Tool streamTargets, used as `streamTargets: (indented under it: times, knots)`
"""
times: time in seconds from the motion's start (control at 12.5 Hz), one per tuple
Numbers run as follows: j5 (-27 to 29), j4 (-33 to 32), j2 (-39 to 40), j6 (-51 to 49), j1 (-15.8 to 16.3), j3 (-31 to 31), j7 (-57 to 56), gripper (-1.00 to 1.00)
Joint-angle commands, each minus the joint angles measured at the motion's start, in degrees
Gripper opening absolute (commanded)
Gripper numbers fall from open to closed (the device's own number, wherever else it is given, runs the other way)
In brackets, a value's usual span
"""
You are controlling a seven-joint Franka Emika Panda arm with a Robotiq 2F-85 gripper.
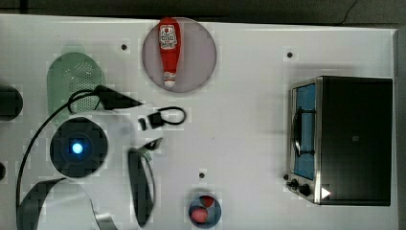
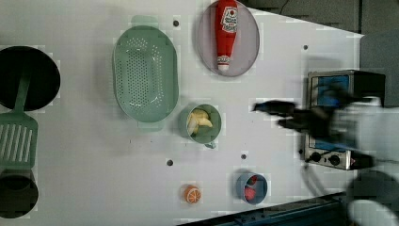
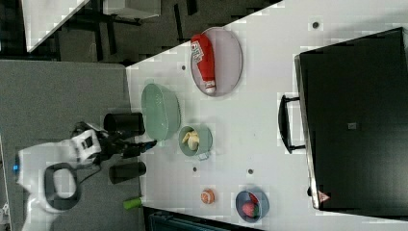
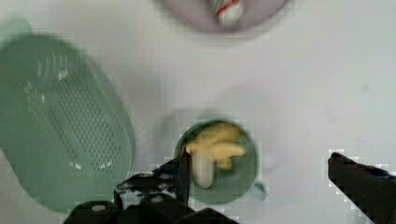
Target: Pick Banana and place it in mug.
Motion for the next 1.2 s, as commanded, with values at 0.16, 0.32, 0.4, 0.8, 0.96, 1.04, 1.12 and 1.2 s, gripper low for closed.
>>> streamTargets:
  times: [0.16, 0.32, 0.4, 0.8, 0.96, 1.04, 1.12, 1.2]
  knots:
    - [-1.69, 9.64, -2.77, -14.16, -2.98, -10.77, 1.67, 1.0]
    - [-3.8, 14.54, -3.75, -17.09, -3.14, -15.36, 1.06, 1.0]
    - [-4.56, 16.27, -4.24, -20.24, -3.19, -17.02, 1.05, 1.0]
    - [-4.56, 18.82, -4.93, -30.09, -3.24, -21.8, 1.08, 1.0]
    - [-4.56, 18.41, -4.57, -29.97, -3.24, -22.18, 1.08, 1.0]
    - [-4.56, 18.4, -4.23, -29.97, -3.24, -22.12, 1.08, 1.0]
    - [-4.56, 18.4, -4.01, -29.97, -3.24, -22.1, 1.08, 1.0]
    - [-4.56, 18.4, -3.82, -29.97, -3.24, -22.09, 1.08, 1.0]
